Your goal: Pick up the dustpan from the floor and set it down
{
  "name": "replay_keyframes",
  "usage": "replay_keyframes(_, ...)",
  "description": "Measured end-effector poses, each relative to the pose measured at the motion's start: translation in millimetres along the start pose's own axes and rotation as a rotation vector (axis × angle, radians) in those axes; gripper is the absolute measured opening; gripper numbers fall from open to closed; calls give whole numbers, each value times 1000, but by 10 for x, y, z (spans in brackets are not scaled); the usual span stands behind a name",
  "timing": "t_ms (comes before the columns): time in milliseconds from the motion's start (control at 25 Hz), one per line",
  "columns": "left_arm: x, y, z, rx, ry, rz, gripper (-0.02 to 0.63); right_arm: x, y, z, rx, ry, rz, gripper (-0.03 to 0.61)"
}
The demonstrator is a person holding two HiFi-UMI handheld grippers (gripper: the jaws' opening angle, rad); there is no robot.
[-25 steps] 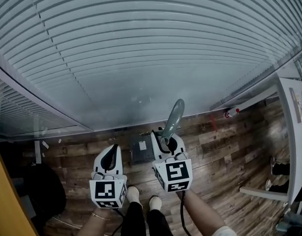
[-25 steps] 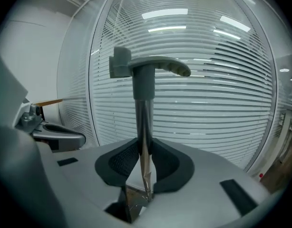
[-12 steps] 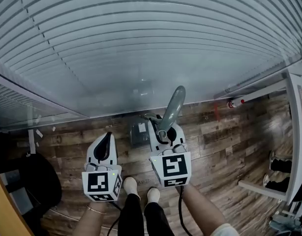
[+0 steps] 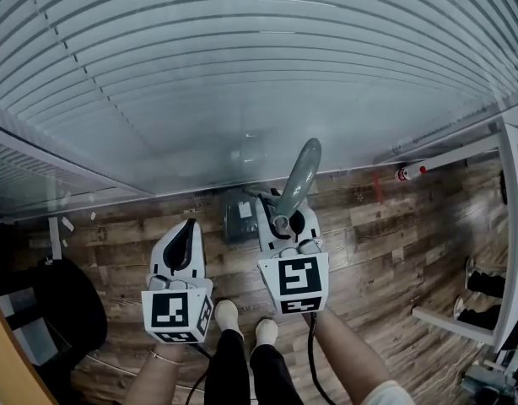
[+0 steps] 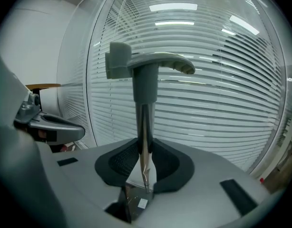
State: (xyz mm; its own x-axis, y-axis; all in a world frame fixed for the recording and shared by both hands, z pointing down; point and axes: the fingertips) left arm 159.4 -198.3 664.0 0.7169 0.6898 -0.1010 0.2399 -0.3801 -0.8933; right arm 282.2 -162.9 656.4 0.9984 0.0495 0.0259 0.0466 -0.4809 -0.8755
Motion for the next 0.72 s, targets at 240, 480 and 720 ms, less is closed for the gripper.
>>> replay_keyframes(240, -75, -13, -1, -6, -4, -3, 18, -45, -25, -76, -15, -2, -8, 101)
replay_keyframes(480, -151, -136, -77, -4, -1, 5, 18, -34, -188, -190, -25, -9, -10, 101)
replay_keyframes(720, -192, -112, -112, -2, 1, 12, 18, 7, -180, -247, -22, -14, -16, 101)
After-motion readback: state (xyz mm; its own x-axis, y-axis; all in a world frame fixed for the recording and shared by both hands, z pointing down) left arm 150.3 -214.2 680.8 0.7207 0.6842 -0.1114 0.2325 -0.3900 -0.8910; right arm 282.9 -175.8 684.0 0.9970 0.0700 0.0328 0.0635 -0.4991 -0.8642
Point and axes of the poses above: the fingertips, and each gripper's own axes: z backward along the fingers, x to its right, y out of its top, and after that the axes turned 8 degrees about y, right-handed
